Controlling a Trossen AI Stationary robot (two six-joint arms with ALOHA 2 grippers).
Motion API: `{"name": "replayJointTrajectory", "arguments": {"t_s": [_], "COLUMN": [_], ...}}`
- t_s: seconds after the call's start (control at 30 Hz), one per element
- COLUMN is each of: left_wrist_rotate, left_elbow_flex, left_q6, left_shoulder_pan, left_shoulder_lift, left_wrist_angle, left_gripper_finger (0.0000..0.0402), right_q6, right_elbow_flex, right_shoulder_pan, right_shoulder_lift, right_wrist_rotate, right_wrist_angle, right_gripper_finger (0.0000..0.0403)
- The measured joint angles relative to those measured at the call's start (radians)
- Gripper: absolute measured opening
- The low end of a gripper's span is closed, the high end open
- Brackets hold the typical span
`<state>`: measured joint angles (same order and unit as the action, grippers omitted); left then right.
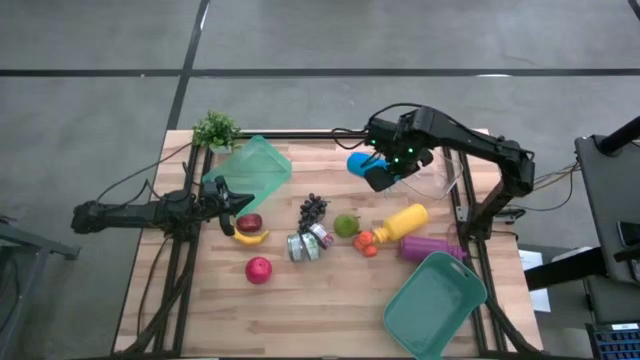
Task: Pick & Place Food Item
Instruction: Put the blue water bottle into the transparent bin
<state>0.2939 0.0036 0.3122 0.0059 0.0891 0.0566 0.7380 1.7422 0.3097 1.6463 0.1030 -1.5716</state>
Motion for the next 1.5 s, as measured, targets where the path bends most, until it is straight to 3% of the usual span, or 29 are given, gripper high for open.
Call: {"name": "replayJointTrajectory", "arguments": {"t_s": [0.23,0.7,1.5], "left_wrist_rotate": [0.000,0.000,0.000], "left_elbow_flex": [0.000,0.000,0.000], "left_q6": [0.000,0.000,0.000], "left_shoulder_pan": [0.000,0.000,0.000], "left_shoulder_lift": [0.000,0.000,0.000], "left_wrist_angle": [0.000,0.000,0.000], "left_gripper_finger": [0.0001,0.0001,0.0001], "right_q6": [0.026,0.085,0.166], "right_elbow_flex": [-0.062,-0.287,-0.419], "right_shoulder_pan": [-0.025,-0.024,-0.023], "right_shoulder_lift": [-0.004,-0.035,-0.085], "right_wrist_rotate": [0.009,0.202,0.323], "right_wrist_angle": [0.001,0.000,0.000], "right_gripper_finger": [0.0207,0.0207,0.0207]}}
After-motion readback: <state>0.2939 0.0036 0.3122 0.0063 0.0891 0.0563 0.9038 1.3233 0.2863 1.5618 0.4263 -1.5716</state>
